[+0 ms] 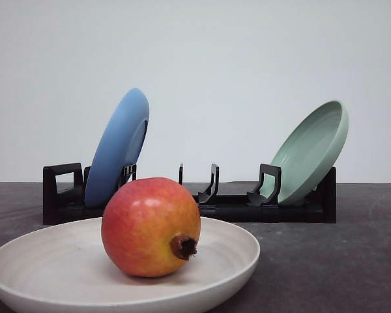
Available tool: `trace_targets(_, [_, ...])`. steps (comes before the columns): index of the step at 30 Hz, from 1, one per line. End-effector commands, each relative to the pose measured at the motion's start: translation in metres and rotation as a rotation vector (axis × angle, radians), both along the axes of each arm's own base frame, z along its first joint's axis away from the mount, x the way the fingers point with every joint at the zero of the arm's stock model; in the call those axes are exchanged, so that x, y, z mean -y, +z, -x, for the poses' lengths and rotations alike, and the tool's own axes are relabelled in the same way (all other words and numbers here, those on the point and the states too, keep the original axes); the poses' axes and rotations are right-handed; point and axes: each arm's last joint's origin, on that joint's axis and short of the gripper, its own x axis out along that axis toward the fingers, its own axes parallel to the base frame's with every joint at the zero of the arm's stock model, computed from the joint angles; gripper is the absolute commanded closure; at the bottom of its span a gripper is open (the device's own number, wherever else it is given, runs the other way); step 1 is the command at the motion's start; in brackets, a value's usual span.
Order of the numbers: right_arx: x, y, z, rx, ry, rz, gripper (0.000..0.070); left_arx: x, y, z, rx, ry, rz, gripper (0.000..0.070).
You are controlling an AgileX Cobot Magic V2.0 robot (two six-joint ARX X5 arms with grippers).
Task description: Place pomegranate in white plate
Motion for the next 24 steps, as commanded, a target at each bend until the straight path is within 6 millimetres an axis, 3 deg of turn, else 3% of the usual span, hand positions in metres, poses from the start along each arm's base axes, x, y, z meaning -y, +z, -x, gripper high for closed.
trace_targets(1, [0.0001, -0.0014, -0.0004, 0.004, -0.004, -0.014, 0.0699, 0.0000, -0.0035, -0.0003, -0.012, 0.002, 0.002, 0.0700])
trace_targets(24, [0.0001, -0.0014, -0.0004, 0.004, -0.004, -0.014, 0.0699, 0.0000, -0.0035, -0.0003, -0.012, 0.002, 0.002, 0.0700])
